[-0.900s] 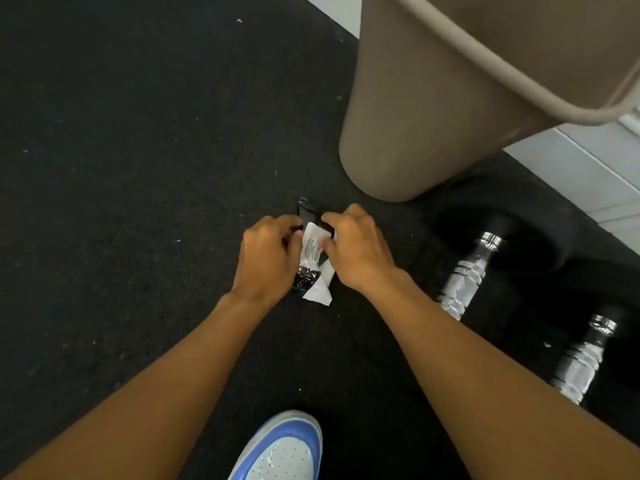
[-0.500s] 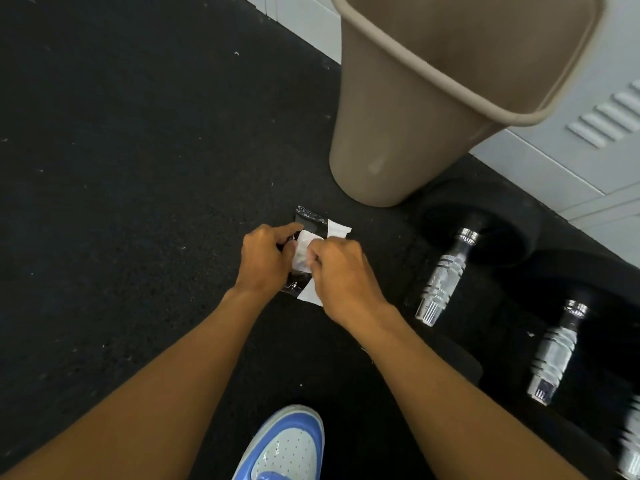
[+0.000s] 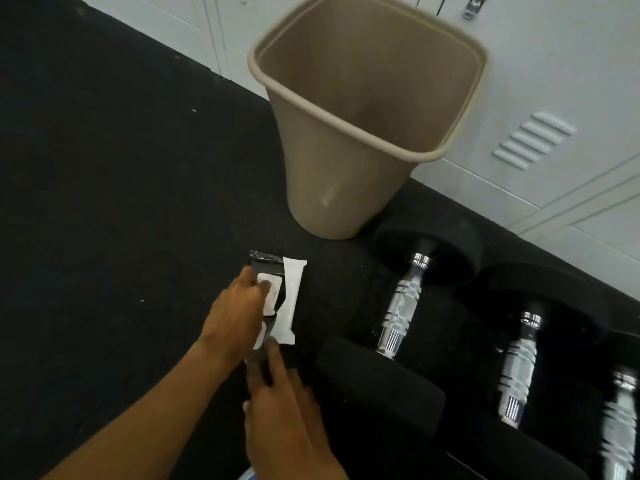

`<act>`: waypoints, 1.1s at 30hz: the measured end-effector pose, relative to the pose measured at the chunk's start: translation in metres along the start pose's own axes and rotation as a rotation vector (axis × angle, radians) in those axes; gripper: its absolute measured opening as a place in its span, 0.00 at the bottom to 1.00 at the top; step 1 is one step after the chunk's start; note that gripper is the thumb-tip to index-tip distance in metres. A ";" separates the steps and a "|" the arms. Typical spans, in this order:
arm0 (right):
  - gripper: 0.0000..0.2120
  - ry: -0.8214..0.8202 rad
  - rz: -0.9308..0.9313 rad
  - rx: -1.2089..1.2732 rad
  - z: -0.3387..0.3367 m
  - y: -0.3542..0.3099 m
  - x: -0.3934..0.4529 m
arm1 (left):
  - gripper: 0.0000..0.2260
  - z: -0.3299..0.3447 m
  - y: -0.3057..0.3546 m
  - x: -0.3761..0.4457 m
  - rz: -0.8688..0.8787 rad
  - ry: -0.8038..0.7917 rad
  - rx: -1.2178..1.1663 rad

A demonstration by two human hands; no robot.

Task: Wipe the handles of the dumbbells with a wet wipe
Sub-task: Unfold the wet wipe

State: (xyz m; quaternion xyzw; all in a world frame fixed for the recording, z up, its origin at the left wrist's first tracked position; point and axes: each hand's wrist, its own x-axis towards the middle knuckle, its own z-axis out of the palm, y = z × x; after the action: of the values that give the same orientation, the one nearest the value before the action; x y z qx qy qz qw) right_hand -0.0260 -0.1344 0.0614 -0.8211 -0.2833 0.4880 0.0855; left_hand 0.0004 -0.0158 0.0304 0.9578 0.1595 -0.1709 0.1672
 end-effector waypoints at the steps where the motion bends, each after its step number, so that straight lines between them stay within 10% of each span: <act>1: 0.38 -0.040 0.006 -0.007 -0.003 0.001 0.001 | 0.20 -0.001 0.003 0.000 -0.009 -0.021 0.019; 10: 0.29 -0.295 0.085 0.072 -0.003 -0.004 -0.006 | 0.11 -0.004 0.011 0.005 -0.098 0.005 -0.042; 24: 0.18 0.293 0.051 0.727 -0.024 -0.009 -0.040 | 0.10 -0.034 0.006 -0.010 -0.534 -0.290 -1.429; 33: 0.30 0.481 -0.066 0.716 -0.108 0.025 -0.030 | 0.12 -0.093 0.033 -0.032 -0.336 -0.211 -1.497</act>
State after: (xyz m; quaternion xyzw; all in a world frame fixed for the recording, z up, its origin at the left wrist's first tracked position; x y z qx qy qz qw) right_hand 0.0641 -0.1565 0.1288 -0.8205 -0.0941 0.3472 0.4442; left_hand 0.0091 -0.0184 0.1341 0.5311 0.3589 -0.1308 0.7564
